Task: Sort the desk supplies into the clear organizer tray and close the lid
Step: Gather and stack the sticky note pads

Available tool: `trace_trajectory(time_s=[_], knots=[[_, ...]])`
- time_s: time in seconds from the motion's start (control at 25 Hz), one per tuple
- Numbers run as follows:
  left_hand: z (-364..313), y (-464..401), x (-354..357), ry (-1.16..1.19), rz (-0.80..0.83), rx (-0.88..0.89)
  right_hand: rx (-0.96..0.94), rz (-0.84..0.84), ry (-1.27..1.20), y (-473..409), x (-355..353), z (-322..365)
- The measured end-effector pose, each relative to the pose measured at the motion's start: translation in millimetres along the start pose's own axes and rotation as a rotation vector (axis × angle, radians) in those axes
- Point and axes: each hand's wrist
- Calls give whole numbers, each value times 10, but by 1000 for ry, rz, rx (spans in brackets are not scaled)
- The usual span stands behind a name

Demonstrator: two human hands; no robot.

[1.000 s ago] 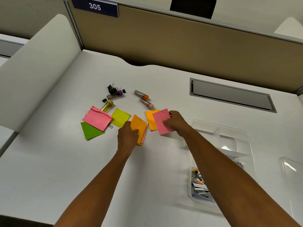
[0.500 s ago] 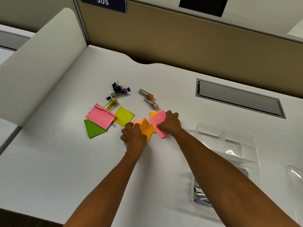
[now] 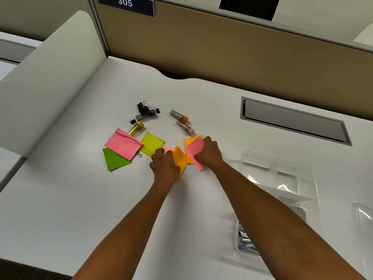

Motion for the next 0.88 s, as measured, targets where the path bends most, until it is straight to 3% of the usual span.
trace_trajectory(time_s=[0.4, 0.52, 0.64, 0.88], knots=[[41, -37, -137, -335, -117, 226, -22, -51, -9, 128, -66, 17], [77, -66, -98, -367, -61, 313, -41, -75, -62, 191, -106, -2], [116, -138, -107, -272, 34, 283, -45, -83, -140, 278, -149, -39], [70, -226, -203, -312, 116, 273, -68, -124, -345, 532, -225, -235]])
Point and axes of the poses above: each hand's wrist, its own y-axis away from the middle knuckle, its own x-axis out of the palm, z = x × y, and after that the axes turned 12 degrees about z, right-handed
